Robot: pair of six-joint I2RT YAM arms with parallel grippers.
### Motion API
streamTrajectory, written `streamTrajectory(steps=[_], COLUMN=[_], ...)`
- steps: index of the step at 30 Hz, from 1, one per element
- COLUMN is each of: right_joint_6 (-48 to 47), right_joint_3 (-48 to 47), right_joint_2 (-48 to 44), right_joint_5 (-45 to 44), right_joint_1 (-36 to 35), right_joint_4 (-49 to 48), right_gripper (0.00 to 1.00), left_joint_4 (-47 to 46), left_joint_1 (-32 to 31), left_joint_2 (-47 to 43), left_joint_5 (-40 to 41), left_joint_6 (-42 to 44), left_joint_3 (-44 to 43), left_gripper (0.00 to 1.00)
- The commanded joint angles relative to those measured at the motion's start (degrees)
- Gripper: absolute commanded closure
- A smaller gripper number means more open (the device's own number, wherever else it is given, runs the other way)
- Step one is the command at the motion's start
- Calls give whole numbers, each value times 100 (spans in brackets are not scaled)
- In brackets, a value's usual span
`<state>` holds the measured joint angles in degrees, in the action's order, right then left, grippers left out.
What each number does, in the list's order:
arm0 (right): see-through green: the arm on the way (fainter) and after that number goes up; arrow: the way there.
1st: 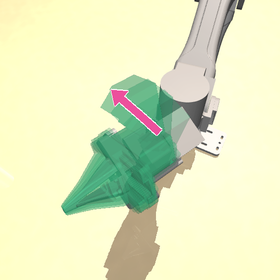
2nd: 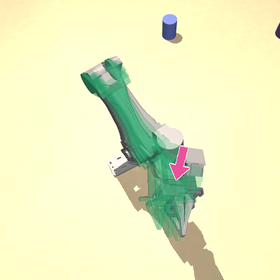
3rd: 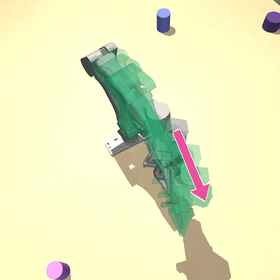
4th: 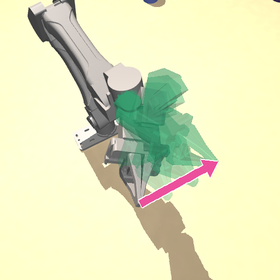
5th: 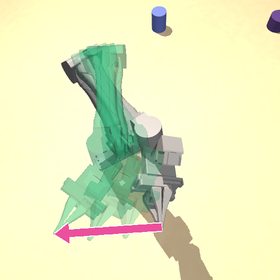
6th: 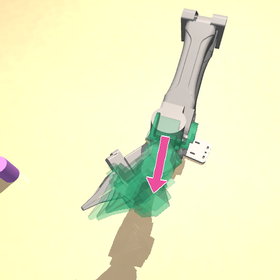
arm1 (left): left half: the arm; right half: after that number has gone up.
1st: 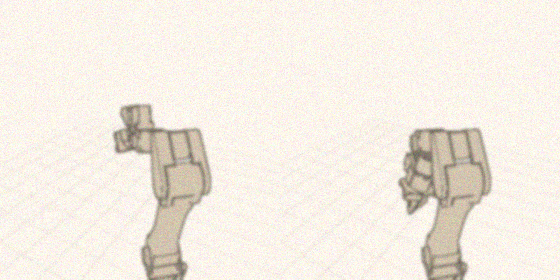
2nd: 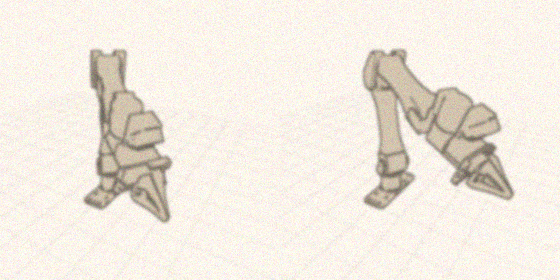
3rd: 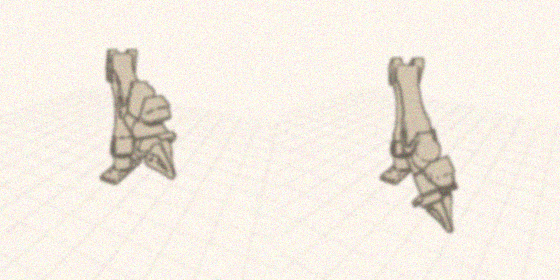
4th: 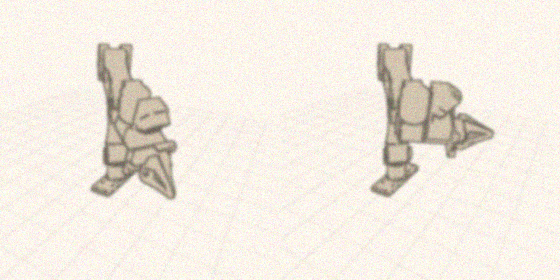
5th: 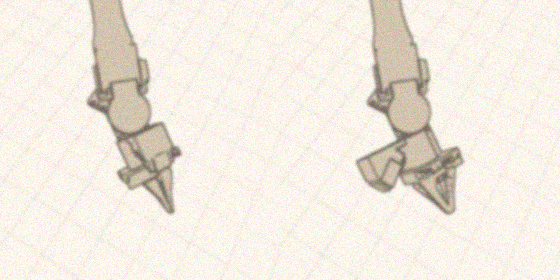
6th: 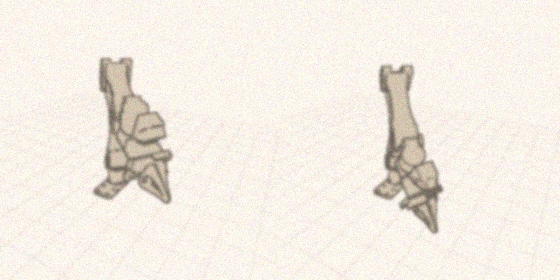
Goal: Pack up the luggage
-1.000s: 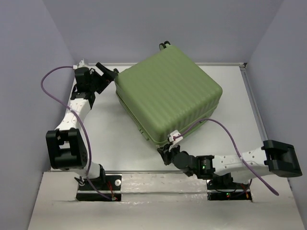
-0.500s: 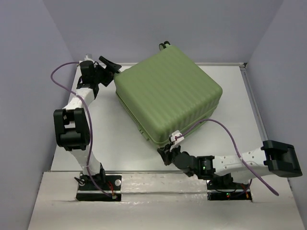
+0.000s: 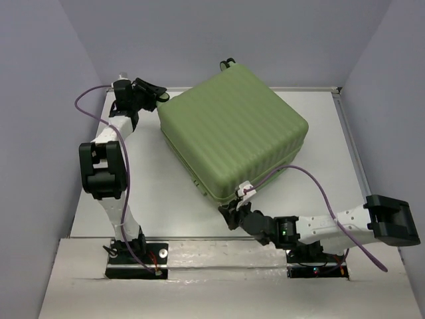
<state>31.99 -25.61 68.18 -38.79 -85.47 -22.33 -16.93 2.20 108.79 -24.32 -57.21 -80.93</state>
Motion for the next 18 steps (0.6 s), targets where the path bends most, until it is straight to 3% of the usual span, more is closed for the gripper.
streamTrajectory(steps=[1, 8, 13, 18], right_joint_6=[150, -446, -1237, -1389], right_joint_3=[38, -146, -707, -990], right_joint_2=[-191, -595, -964, -948], right_joint_5=[688, 1391, 2137, 2243], right_joint_1=[-93, 1048, 2269, 2412], right_joint_4=[79, 18, 176, 483], right_gripper=[93, 93, 93, 93], left_joint_4=[-627, -1040, -1225, -287], left_joint_1=[-79, 158, 158, 97], left_joint_2=[-455, -2105, -4615, -6692], left_joint_5=[22, 770, 1148, 1078], left_joint_6=[333, 351, 474, 570], left_joint_3=[119, 2376, 4553, 5806], left_gripper=[94, 94, 94, 94])
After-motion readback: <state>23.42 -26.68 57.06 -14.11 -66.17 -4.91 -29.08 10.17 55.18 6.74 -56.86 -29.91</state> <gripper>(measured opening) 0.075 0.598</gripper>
